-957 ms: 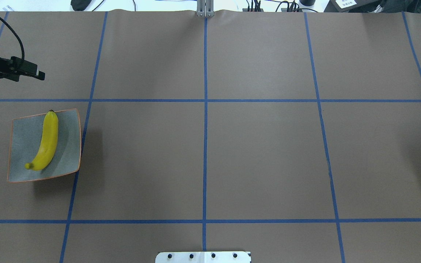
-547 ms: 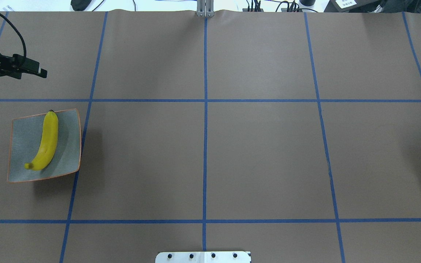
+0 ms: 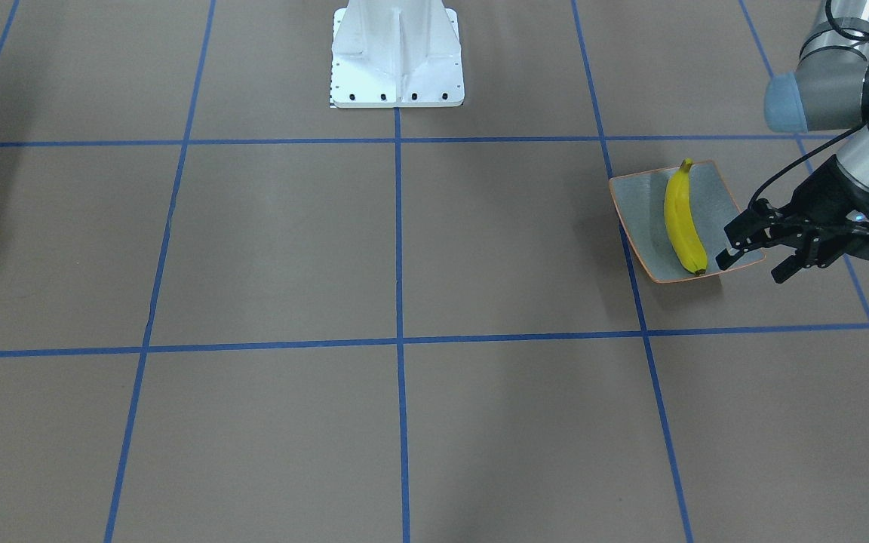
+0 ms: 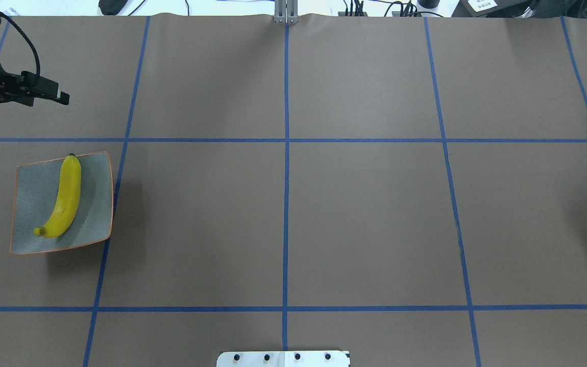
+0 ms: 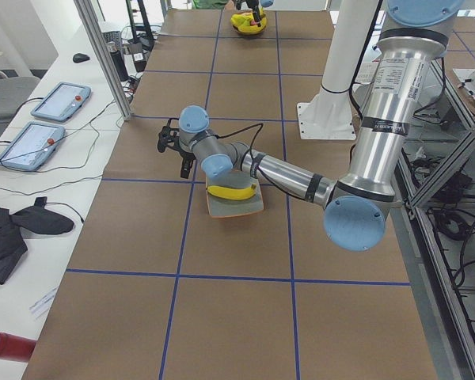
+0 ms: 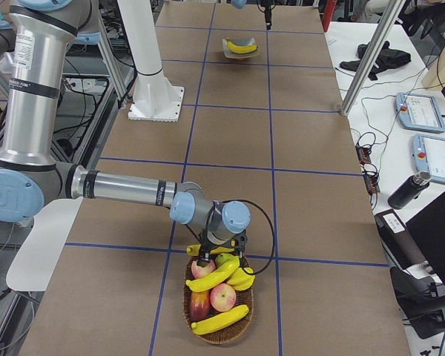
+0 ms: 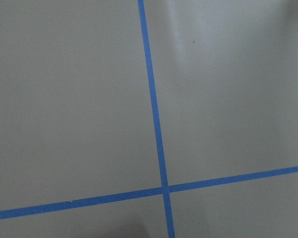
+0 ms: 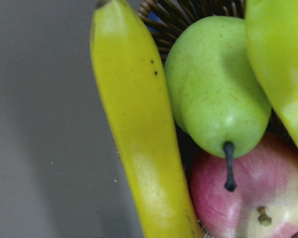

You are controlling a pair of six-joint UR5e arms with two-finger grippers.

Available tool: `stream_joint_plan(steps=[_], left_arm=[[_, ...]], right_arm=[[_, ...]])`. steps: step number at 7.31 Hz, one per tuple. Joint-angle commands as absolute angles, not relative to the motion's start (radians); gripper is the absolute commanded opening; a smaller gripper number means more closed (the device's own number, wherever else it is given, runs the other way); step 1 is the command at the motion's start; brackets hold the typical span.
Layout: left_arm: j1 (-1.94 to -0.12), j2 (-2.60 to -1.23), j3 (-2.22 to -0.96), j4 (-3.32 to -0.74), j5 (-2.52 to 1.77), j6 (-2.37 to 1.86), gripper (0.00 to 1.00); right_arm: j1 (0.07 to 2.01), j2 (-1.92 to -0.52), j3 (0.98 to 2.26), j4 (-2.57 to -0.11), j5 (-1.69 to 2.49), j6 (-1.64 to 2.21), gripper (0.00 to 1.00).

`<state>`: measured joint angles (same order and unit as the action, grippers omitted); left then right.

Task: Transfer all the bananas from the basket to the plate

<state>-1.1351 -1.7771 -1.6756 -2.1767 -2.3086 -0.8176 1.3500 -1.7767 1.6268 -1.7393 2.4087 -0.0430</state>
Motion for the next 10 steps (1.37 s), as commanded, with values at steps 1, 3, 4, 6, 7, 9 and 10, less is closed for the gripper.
stream_joint_plan(steps=[1, 3, 4, 6, 7, 9, 10], left_arm=[[-1.135, -1.778, -1.677, -2.177, -2.309, -0.818, 1.00], [-1.137, -1.778, -1.677, -2.177, -2.309, -0.818, 1.00], [-1.137, -1.778, -1.678, -2.177, -2.307, -0.818, 1.00], [-1.137, -1.778, -1.683, -2.177, -2.309, -0.818, 1.00], [-1.137, -1.778, -1.683, -2.177, -2.307, -0.818, 1.00], [-1.135, -1.779, -1.684, -2.177, -2.307, -0.819, 1.00], [-1.137, -1.779, -1.684, -2.177, -2.307, -0.819, 1.00]], right_arm=[[1.350, -1.784, 1.628, -1.741, 2.411, -0.041, 0.86], [1.347, -1.793, 1.628, -1.741, 2.439, -0.041, 0.85], [1.344, -1.798, 1.628, -1.741, 2.447, -0.041, 0.84], [1.341, -1.799, 1.628, -1.741, 2.448, -0.041, 0.81], [1.341, -1.799, 1.628, -1.743, 2.450, -0.041, 0.79], [1.341, -1.799, 1.626, -1.743, 2.450, -0.040, 0.78], [1.341, -1.799, 1.626, -1.743, 2.450, -0.041, 0.78]])
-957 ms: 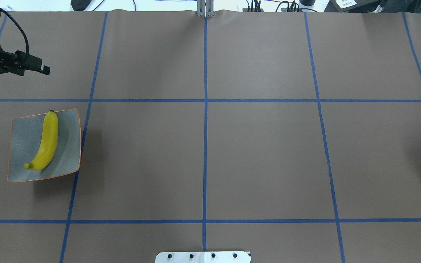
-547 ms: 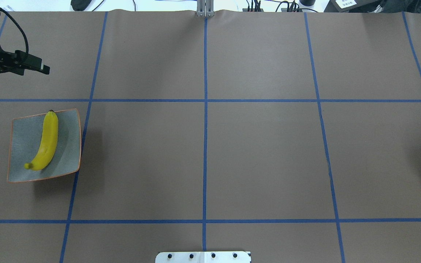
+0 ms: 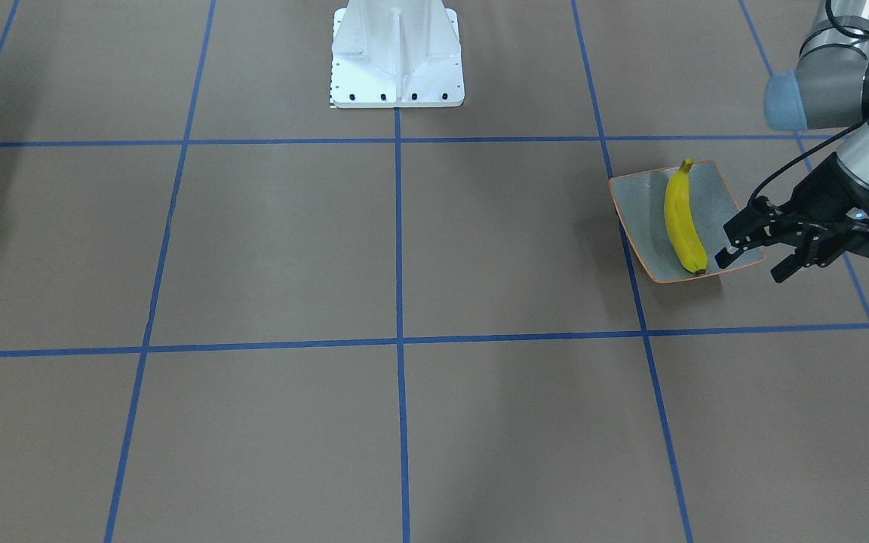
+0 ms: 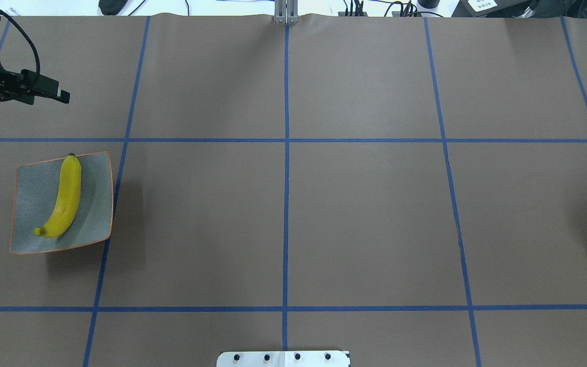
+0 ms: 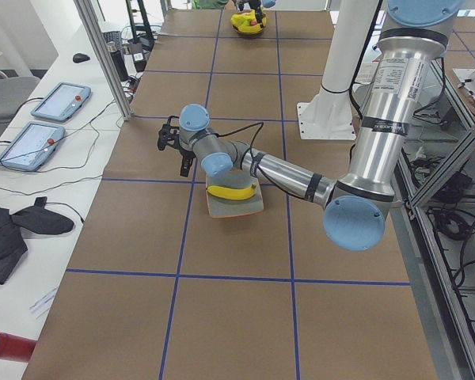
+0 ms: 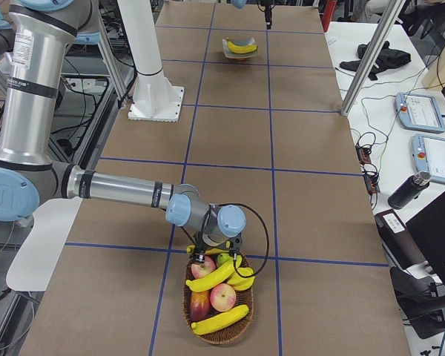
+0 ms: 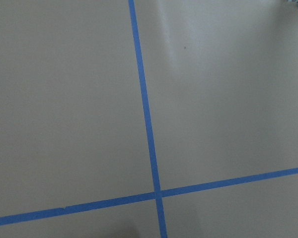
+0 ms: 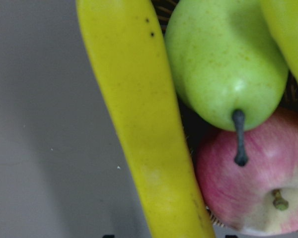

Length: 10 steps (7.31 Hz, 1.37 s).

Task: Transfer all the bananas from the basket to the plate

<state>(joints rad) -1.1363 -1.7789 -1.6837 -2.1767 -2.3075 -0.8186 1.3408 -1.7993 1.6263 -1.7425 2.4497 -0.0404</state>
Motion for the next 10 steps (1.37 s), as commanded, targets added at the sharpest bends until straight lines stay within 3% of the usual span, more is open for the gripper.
stream_joint_plan(steps=[1, 7, 8, 10], left_arm=[[-1.137, -1.779, -1.684, -2.177, -2.309, -0.819, 1.00], [-1.137, -1.779, -1.684, -2.177, -2.309, -0.819, 1.00], [-1.137, -1.779, -1.684, -2.177, -2.309, -0.819, 1.00], [-1.137, -1.779, -1.684, -2.177, -2.309, -0.819, 1.00]], right_arm=[[1.339, -1.798, 1.626, -1.741, 2.450, -0.040, 0.78], [1.332, -1.787, 1.621, -1.738, 2.448, -0.035, 0.75], [1.331, -1.787, 1.621, -1.738, 2.448, -0.035, 0.70], [1.330, -1.786, 1.621, -1.736, 2.448, -0.037, 0.38]])
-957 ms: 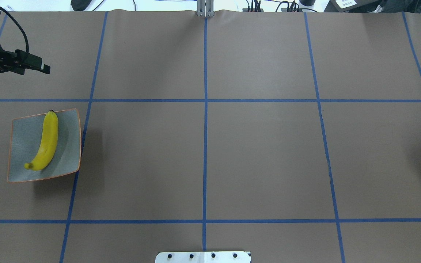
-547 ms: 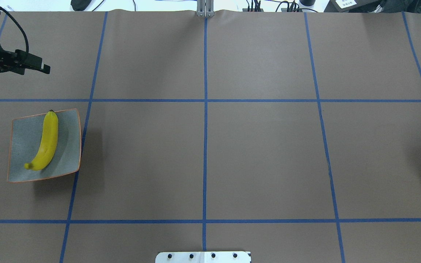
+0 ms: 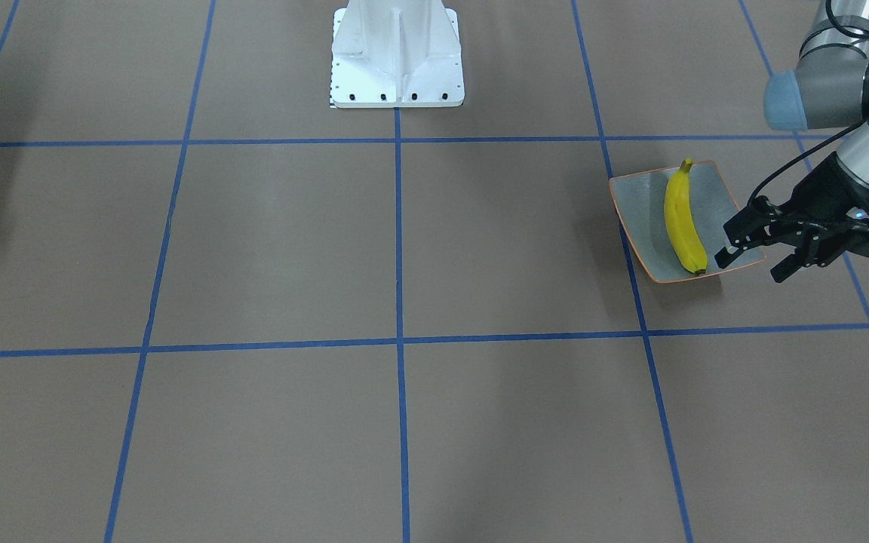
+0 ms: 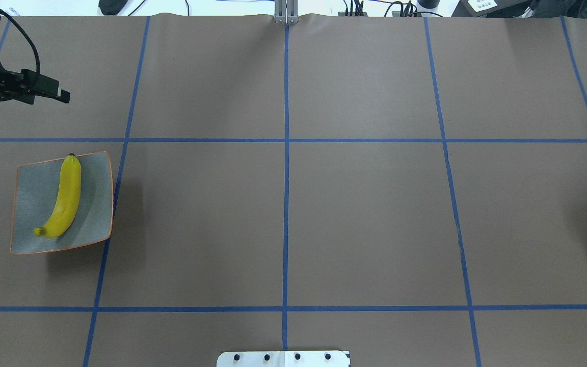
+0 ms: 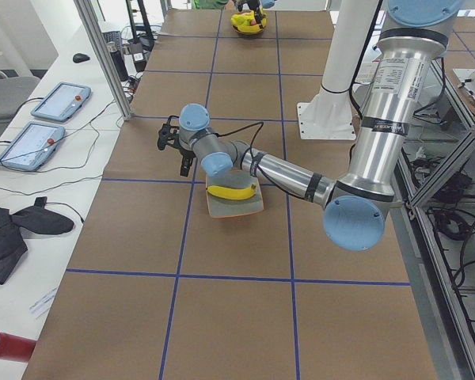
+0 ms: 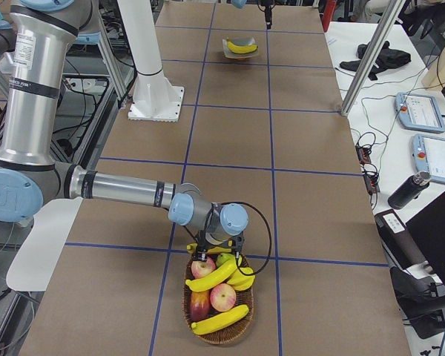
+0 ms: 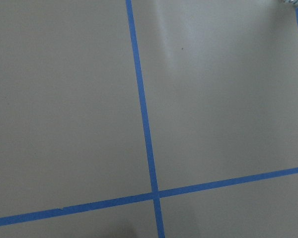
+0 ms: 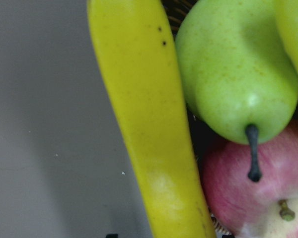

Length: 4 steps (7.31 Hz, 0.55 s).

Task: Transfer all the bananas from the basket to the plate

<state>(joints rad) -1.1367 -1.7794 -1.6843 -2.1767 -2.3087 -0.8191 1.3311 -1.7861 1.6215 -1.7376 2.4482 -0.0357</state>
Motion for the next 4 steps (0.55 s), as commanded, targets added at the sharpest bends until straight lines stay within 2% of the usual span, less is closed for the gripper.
stream_joint_plan(steps=[1, 2, 3, 4], left_arm=[[-1.137, -1.779, -1.684, -2.177, -2.310, -0.819, 1.00], [-1.137, -1.779, -1.686, -2.177, -2.312, -0.819, 1.00], [-1.137, -1.779, -1.686, -2.177, -2.313, -0.819, 1.00], [-1.137, -1.778, -1.686, -2.177, -2.313, -0.819, 1.00]], right_arm=[[1.330, -1.786, 1.621, -1.735, 2.447, -0.038, 0.29], [1.330, -1.786, 1.623, -1.735, 2.448, -0.041, 0.21], [1.330, -1.786, 1.623, -1.733, 2.448, -0.041, 0.06], [1.330, -1.786, 1.631, -1.733, 2.448, -0.041, 0.00]])
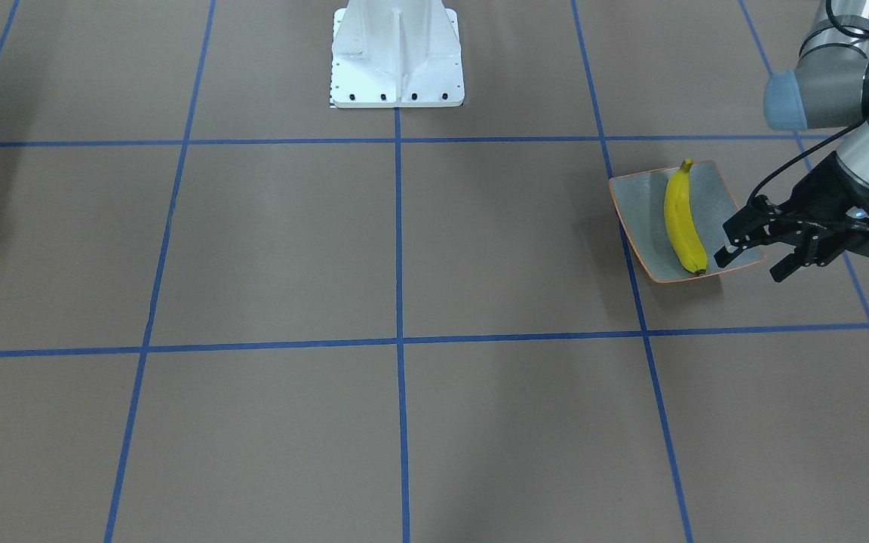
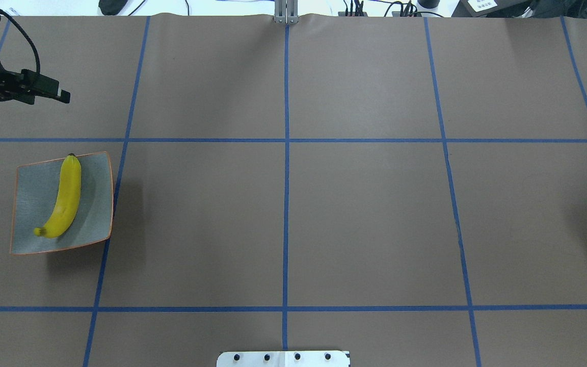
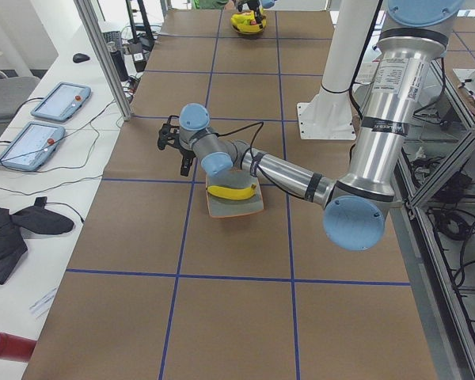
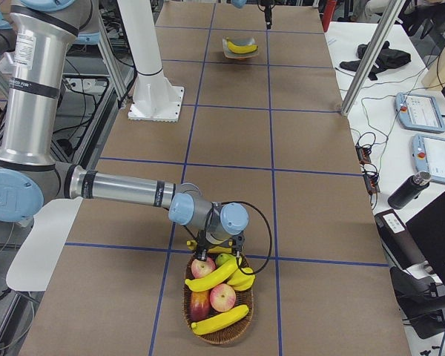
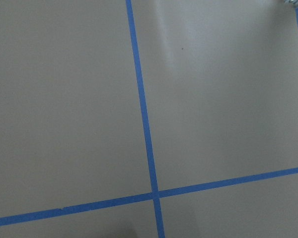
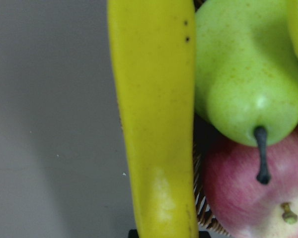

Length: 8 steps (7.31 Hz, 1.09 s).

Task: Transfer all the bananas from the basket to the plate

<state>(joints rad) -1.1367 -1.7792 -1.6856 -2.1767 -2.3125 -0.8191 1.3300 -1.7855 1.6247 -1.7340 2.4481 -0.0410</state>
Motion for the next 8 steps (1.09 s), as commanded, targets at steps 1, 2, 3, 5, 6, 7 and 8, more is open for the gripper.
stream_joint_plan(steps=[1, 2, 3, 5, 6, 7, 8], left_arm=[[-1.137, -1.778, -1.683, -2.177, -2.313, -0.819, 1.00], [-1.137, -1.778, -1.675, -2.177, -2.315, -0.819, 1.00], [-1.137, -1.776, -1.671, -2.178, -2.315, -0.819, 1.00], [-1.135, -1.779, -1.652, -2.186, -2.313, -0.818, 1.00], [-1.135, -1.793, -1.646, -2.180, -2.310, -0.822, 1.00], [-1.135, -1.827, -1.632, -2.175, -2.312, -0.836, 1.00], [-1.134, -1.873, -1.606, -2.184, -2.312, -0.888, 1.00]], right_arm=[[1.328, -1.783, 1.658, -1.738, 2.450, -0.046, 0.00], [1.304, -1.782, 1.696, -1.741, 2.448, -0.048, 0.00], [1.275, -1.784, 1.739, -1.744, 2.441, -0.048, 0.00], [1.231, -1.770, 1.878, -1.823, 2.424, -0.048, 0.00], [1.221, -1.699, 1.916, -1.857, 2.387, -0.048, 0.00], [1.186, -1.571, 1.914, -1.947, 2.382, -0.048, 0.00], [1.172, -1.379, 1.913, -2.136, 2.382, -0.043, 0.00]])
